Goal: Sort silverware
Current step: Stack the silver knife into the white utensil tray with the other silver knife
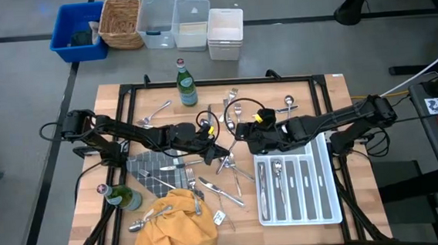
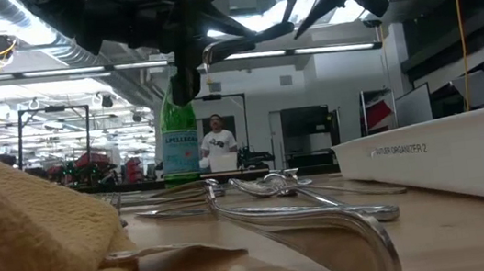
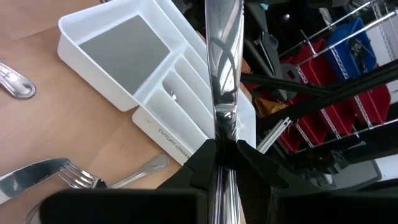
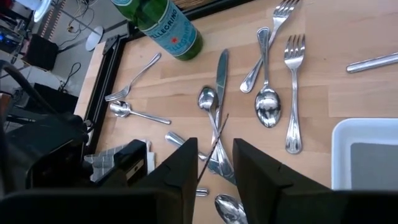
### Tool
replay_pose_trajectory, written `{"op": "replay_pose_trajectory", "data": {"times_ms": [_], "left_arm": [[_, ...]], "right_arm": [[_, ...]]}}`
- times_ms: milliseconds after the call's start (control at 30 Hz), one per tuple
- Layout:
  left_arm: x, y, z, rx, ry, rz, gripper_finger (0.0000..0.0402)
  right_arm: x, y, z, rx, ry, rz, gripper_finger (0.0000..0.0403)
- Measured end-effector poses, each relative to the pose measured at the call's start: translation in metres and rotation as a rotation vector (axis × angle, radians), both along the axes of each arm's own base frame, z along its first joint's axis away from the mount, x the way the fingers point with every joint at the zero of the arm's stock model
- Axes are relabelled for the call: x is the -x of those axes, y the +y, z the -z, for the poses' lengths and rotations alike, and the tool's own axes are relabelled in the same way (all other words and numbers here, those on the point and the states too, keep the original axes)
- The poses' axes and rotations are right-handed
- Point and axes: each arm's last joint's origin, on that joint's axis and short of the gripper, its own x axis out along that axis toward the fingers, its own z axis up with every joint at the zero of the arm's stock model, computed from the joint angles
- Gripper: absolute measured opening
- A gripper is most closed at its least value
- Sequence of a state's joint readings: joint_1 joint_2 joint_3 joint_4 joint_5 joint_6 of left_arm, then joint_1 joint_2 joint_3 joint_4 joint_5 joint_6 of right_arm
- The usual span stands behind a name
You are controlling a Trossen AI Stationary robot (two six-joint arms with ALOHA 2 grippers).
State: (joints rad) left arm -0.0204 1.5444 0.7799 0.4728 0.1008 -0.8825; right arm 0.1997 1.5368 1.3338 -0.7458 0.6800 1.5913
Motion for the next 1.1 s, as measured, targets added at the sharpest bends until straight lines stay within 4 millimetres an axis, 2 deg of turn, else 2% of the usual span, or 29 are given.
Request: {"op": "replay_pose_trajectory", "data": {"times_ms": [333,467,700,933,1100], "left_arm": [[0.0,0.0,0.001,-0.023,0.005,-0.005,0.004],[0.0,0.0,0.001,-0.024,0.006,-0.005,0.004],[0.001,0.0,0.002,-0.023,0.02,0.001,0.004],[0.001,0.0,0.002,0.001,0.021,0.081,0.004],[0.001,0.0,0.003,0.006,0.027,0.094,0.004]], "right_arm": [[-0.01,-0.002,0.002,0.032,-0.013,-0.032,0.0009],[-0.018,0.0,0.01,0.042,0.009,-0.083,0.0008],[-0.018,0.003,0.011,0.014,0.043,-0.156,0.0004],[-0.005,0.005,-0.003,-0.08,0.062,-0.317,0.0002],[0.009,0.008,-0.013,-0.222,0.074,-0.446,0.0002]]}}
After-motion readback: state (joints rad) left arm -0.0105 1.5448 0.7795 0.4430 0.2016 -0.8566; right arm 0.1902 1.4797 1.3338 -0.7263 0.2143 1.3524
